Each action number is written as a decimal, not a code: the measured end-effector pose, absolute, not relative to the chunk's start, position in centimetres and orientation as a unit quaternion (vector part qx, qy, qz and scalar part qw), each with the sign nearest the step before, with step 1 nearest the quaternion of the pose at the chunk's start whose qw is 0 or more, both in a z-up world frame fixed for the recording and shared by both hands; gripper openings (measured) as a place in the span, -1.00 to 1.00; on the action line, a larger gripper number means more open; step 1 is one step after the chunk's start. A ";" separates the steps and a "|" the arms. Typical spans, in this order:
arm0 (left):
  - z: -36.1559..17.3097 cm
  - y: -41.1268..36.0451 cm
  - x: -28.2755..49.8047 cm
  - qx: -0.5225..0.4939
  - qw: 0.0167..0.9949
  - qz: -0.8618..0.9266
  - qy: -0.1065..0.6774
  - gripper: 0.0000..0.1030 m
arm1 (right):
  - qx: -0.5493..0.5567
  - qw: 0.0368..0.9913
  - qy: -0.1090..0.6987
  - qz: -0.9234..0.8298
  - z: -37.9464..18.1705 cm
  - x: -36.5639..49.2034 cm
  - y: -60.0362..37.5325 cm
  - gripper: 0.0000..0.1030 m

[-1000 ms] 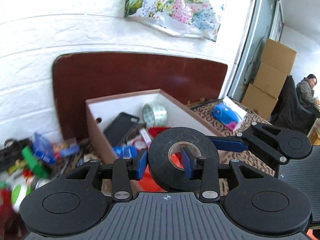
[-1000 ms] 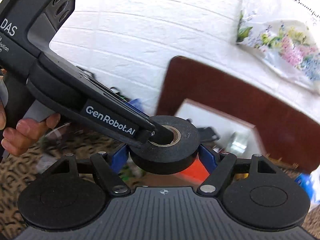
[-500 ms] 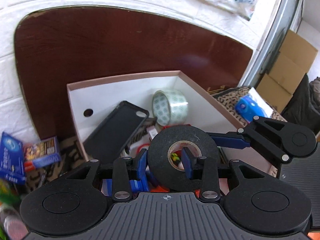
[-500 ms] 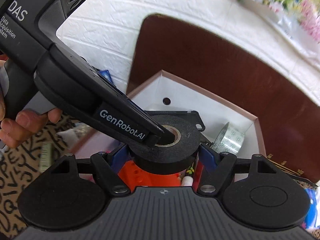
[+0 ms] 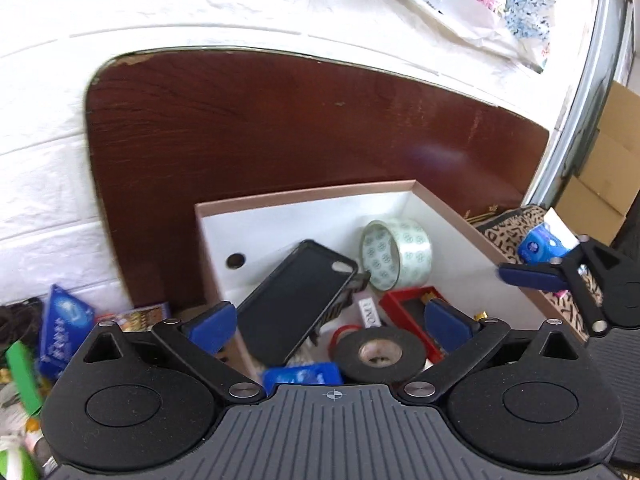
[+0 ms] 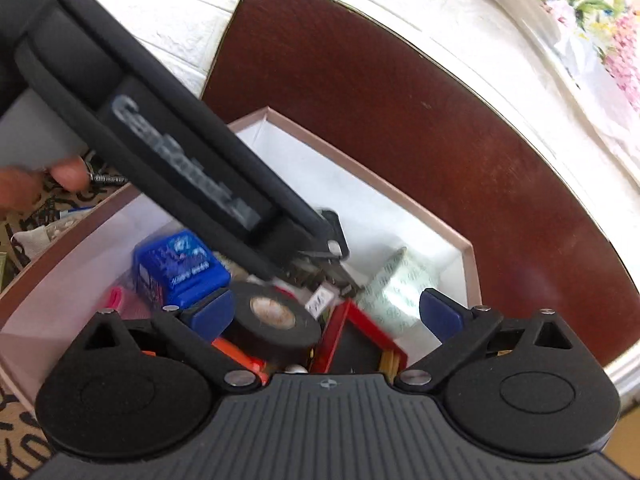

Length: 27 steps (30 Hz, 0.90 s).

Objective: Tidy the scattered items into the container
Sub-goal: 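Withdraw both open tools up and away from the box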

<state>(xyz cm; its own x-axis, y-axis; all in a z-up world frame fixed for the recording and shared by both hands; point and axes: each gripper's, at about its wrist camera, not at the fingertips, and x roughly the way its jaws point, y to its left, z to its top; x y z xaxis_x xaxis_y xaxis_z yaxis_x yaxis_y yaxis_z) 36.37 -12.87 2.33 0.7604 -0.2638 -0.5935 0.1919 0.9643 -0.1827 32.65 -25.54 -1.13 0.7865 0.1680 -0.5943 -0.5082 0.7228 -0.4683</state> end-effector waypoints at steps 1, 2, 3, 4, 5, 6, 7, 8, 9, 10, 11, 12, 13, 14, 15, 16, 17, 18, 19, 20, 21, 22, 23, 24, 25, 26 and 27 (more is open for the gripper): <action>2.4 -12.7 35.8 -0.056 0.936 -0.120 0.325 1.00 | -0.321 0.890 0.270 0.181 -1.0 32.1 -25.5 0.93; 2.6 -12.6 35.2 -0.056 0.936 -0.119 0.326 1.00 | -0.319 0.891 0.274 0.173 -0.9 31.5 -25.6 0.94; 2.8 -12.5 34.6 -0.055 0.937 -0.119 0.325 1.00 | -0.312 0.893 0.282 0.162 -0.7 30.8 -25.6 0.95; 3.1 -12.5 33.7 -0.050 0.937 -0.119 0.323 1.00 | -0.301 0.896 0.290 0.152 -0.4 30.1 -25.8 0.95; 3.3 -12.5 32.8 -0.044 0.939 -0.118 0.319 1.00 | -0.285 0.899 0.299 0.146 0.0 29.5 -25.9 0.96; 3.5 -12.6 31.9 -0.036 0.942 -0.115 0.314 1.00 | -0.265 0.902 0.307 0.146 0.5 28.7 -26.2 0.96; 3.7 -12.7 30.9 -0.028 0.944 -0.111 0.310 1.00 | -0.242 0.906 0.313 0.150 1.0 27.8 -26.6 0.97; 3.9 -12.7 29.8 -0.023 0.946 -0.105 0.306 1.00 | -0.221 0.909 0.318 0.155 1.4 26.9 -27.0 0.97; 4.1 -12.8 28.7 -0.020 0.948 -0.098 0.303 1.00 | -0.203 0.911 0.323 0.158 1.8 26.1 -27.4 0.97; 4.4 -12.8 27.6 -0.019 0.949 -0.090 0.301 1.00 | -0.189 0.912 0.327 0.159 2.1 25.3 -27.7 0.97; 4.5 -12.8 26.5 -0.018 0.951 -0.082 0.298 1.00 | -0.181 0.912 0.330 0.160 2.3 24.8 -27.8 0.98; 4.6 -12.9 25.5 -0.017 0.952 -0.077 0.296 1.00 | -0.176 0.913 0.332 0.161 2.6 24.7 -27.8 0.98; 4.7 -13.0 24.5 -0.014 0.952 -0.071 0.297 1.00 | -0.174 0.912 0.333 0.161 2.8 24.0 -27.9 0.98; 4.8 -13.2 23.6 -0.010 0.952 -0.065 0.298 1.00 | -0.175 0.912 0.334 0.161 2.9 23.2 -27.8 0.98; 4.8 -13.3 22.7 -0.005 0.952 -0.060 0.300 1.00 | -0.179 0.912 0.333 0.159 3.0 22.2 -27.9 0.98; 4.9 -13.5 21.8 0.002 0.952 -0.055 0.303 1.00 | -0.183 0.912 0.332 0.157 3.1 21.3 -27.9 0.98; 4.9 -13.6 20.9 0.006 0.951 -0.054 0.303 1.00 | -0.187 0.912 0.331 0.154 3.3 20.6 -27.9 0.98; 5.0 -13.7 20.2 0.008 0.951 -0.056 0.304 1.00 | -0.190 0.912 0.330 0.152 3.4 19.8 -28.0 0.98; 5.0 -13.8 19.5 0.007 0.951 -0.057 0.305 1.00 | -0.192 0.913 0.327 0.152 3.4 19.0 -28.1 0.98; 5.1 -13.8 18.8 0.006 0.951 -0.056 0.304 1.00 | -0.192 0.913 0.327 0.150 3.3 18.2 -28.2 0.98; 5.1 -13.8 18.0 0.005 0.952 -0.055 0.302 1.00 | -0.191 0.913 0.327 0.149 3.2 17.7 -28.3 0.98; 5.2 -13.9 17.3 0.005 0.954 -0.052 0.297 1.00 | -0.189 0.914 0.328 0.148 3.1 17.1 -28.4 0.98; 5.2 -14.0 16.7 0.008 0.956 -0.048 0.291 1.00 | -0.186 0.914 0.330 0.148 3.1 16.6 -28.5 0.98; 5.3 -14.1 16.1 0.011 0.958 -0.045 0.285 1.00 | -0.182 0.914 0.331 0.149 3.0 16.0 -28.6 0.98; 5.4 -14.2 15.6 0.012 0.958 -0.045 0.281 1.00 | -0.181 0.914 0.332 0.149 2.9 15.6 -28.6 0.98; 5.4 -14.3 15.0 0.010 0.959 -0.048 0.281 1.00 | -0.182 0.913 0.334 0.149 2.7 15.2 -28.6 0.99; 5.4 -14.3 14.5 0.007 0.958 -0.052 0.282 1.00 | -0.183 0.912 0.335 0.147 2.6 14.8 -28.6 0.99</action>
<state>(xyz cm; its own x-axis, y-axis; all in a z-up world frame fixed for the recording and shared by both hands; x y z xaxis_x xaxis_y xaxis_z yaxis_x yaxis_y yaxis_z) 14.54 -14.34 5.44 0.8358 -0.0958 -0.5406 0.1038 0.9945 -0.0157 14.82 -28.62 2.60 0.7323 0.1450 -0.6654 -0.3907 0.8898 -0.2361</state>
